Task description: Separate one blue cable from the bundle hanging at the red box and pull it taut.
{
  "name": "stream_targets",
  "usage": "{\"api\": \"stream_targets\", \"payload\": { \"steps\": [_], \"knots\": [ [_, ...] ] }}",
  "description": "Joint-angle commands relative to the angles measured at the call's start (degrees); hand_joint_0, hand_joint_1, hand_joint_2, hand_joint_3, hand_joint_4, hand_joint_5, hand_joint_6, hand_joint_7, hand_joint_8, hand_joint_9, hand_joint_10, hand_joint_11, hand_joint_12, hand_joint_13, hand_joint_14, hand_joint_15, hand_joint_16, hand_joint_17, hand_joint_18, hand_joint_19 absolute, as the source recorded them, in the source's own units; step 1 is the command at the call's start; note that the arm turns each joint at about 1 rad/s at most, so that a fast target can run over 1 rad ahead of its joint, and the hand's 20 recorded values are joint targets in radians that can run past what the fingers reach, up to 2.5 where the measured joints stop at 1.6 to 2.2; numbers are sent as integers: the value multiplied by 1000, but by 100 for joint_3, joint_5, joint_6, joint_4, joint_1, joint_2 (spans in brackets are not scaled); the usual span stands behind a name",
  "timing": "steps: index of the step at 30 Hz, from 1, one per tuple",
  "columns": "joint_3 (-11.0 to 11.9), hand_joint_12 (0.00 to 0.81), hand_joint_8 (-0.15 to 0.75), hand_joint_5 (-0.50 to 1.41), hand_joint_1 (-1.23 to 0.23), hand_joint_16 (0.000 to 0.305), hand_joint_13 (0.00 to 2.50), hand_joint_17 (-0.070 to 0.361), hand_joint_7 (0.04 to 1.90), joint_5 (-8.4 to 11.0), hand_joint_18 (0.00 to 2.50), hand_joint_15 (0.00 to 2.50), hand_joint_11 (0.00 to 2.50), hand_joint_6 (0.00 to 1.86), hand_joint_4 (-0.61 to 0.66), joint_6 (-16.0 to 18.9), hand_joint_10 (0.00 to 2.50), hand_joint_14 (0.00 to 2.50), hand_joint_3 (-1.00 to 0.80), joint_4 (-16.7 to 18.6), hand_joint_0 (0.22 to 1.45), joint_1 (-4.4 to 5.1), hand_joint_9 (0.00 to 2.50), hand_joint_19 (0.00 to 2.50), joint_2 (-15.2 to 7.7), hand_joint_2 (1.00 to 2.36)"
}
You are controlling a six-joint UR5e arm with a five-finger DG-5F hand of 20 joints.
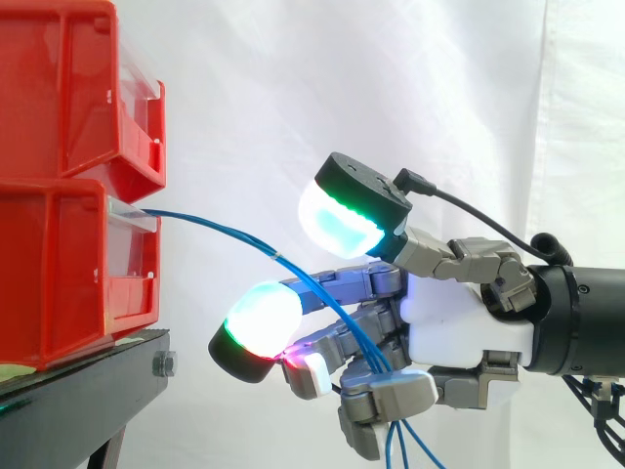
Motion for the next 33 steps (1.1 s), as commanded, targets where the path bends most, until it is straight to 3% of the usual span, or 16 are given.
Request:
{"api": "stream_targets", "payload": {
  "steps": [1,9,15,20,24,28,33],
  "knots": [
    [0,352,302,-193,-551,40,1004,90,1051,16,957,1473,1112,606,193,-15,6,726,-500,2,482,10,780,1079,0,1000],
    [0,336,301,-188,-531,40,974,89,1075,16,1035,1444,1145,599,194,-6,4,1176,-500,-16,497,10,800,1162,0,1000],
    [0,330,298,-185,-521,39,977,88,1083,-19,1038,1463,1161,596,193,55,4,1196,-500,-42,507,-34,812,1168,9,1000],
    [9,324,295,-182,-520,39,985,87,1089,-212,1040,1468,1167,594,193,20,5,1196,-500,-306,511,-122,829,1177,106,1000],
    [0,324,293,-179,-518,39,989,87,1098,-274,1044,1485,1171,592,189,-200,4,1185,-500,-763,518,-184,830,1173,273,1000],
    [0,319,295,-177,-517,38,998,86,1100,-397,1044,1500,1178,591,184,-454,4,1170,-500,-992,527,-245,839,1181,308,1000],
    [9,316,292,-175,-515,37,1005,84,1109,-397,1044,1508,1182,589,185,-463,4,1161,-500,-992,537,-263,840,1188,308,1000]
  ]
}}
